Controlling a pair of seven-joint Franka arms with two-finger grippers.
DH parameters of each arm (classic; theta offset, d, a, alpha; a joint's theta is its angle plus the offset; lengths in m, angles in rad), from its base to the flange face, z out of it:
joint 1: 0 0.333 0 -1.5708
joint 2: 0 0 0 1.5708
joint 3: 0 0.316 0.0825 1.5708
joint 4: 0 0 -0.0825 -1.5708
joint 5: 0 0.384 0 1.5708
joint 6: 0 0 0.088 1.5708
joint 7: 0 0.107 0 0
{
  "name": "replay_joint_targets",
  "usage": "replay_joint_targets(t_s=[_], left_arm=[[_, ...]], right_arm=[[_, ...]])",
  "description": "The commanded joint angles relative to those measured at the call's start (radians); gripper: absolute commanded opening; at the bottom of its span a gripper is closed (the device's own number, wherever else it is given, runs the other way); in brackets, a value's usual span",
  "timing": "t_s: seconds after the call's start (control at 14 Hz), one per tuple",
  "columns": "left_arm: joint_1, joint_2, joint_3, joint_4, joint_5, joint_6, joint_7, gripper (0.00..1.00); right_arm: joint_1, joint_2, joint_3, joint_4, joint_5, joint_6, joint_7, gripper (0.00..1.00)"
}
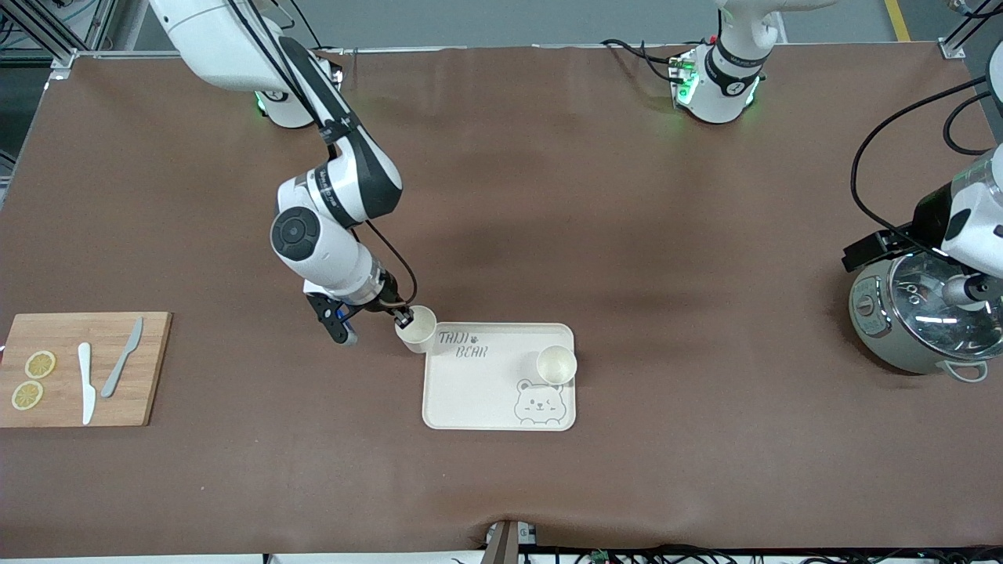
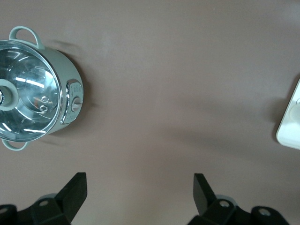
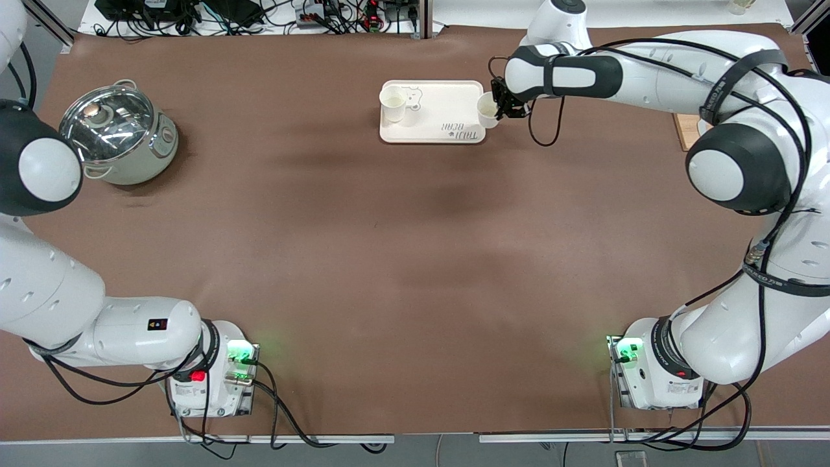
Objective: Place white IKEA cup upright on tray with both arms
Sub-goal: 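Carry the cup with the right gripper onto the tray beside the first cup, then lower the cup onto the tray and open the right gripper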
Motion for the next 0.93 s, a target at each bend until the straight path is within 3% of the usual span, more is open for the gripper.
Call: replay_joint_targets(t_s=[0.0, 0.14, 0.43, 0.57, 0.86], left_arm=[[0.008, -0.087, -0.007, -0.093, 0.02, 0.027, 0.058, 1.0], [0.008, -0.107, -0.007, -0.103, 0.02, 0.029, 0.062, 1.0], [0.008, -0.13, -0.007, -0.09, 0.02, -0.014, 0.064, 1.0], [0.008, -0.127, -0.007, -0.068, 0.02, -0.014, 0.064, 1.0], [0.005, -0.113, -0.007, -0.032, 0.02, -0.016, 0.064, 1.0]], right_arm=[[-0.003, 0.055, -0.007, 0.089, 0.03, -0.01, 0.049, 0.0], [0.03, 0.102, -0.01, 0.149, 0.108, -0.011, 0.105, 0.0], [0.029, 0.133, -0.01, 0.157, 0.131, -0.01, 0.122, 0.0], [0.032, 0.148, -0.011, 0.16, 0.194, -0.007, 0.133, 0.0], [0.052, 0.164, -0.013, 0.161, 0.194, -0.004, 0.139, 0.0]])
